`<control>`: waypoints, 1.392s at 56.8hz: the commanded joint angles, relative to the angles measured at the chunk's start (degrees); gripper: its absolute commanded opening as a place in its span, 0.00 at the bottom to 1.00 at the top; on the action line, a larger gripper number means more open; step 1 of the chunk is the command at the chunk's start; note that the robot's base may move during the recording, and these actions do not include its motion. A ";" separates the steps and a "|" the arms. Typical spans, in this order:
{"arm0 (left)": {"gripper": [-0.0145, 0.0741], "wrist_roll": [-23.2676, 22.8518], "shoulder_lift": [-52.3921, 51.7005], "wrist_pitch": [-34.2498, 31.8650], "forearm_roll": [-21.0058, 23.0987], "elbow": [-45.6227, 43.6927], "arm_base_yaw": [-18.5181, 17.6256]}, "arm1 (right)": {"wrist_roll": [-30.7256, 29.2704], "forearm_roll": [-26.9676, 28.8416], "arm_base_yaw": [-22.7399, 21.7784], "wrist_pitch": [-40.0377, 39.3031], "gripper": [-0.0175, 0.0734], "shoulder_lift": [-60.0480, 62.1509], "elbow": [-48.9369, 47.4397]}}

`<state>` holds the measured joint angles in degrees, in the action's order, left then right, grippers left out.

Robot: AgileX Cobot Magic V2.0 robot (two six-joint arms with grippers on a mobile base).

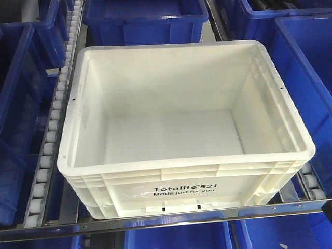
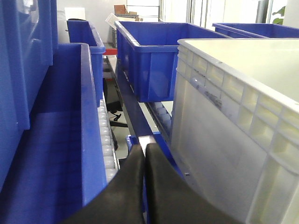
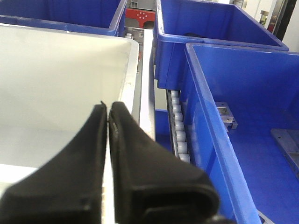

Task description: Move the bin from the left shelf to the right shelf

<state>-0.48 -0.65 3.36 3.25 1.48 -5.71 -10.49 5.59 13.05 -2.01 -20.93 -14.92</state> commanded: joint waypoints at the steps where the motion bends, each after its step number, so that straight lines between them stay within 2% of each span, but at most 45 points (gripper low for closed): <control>1: 0.16 -0.08 -0.99 -4.99 0.11 1.16 -0.13 | -0.63 -0.09 0.16 -4.55 0.18 -0.28 -1.64; 17: 0.16 -0.04 -1.12 -4.93 0.11 1.16 -2.03 | -0.62 -0.09 0.16 -4.51 0.18 -0.28 -1.64; 79: 0.16 -0.04 -0.94 -4.97 0.11 1.10 -1.95 | -0.62 -0.09 0.16 -4.51 0.18 -0.28 -1.64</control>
<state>-0.41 -0.65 2.93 3.25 1.48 -7.27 -10.49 5.59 13.05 -2.01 -20.93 -14.92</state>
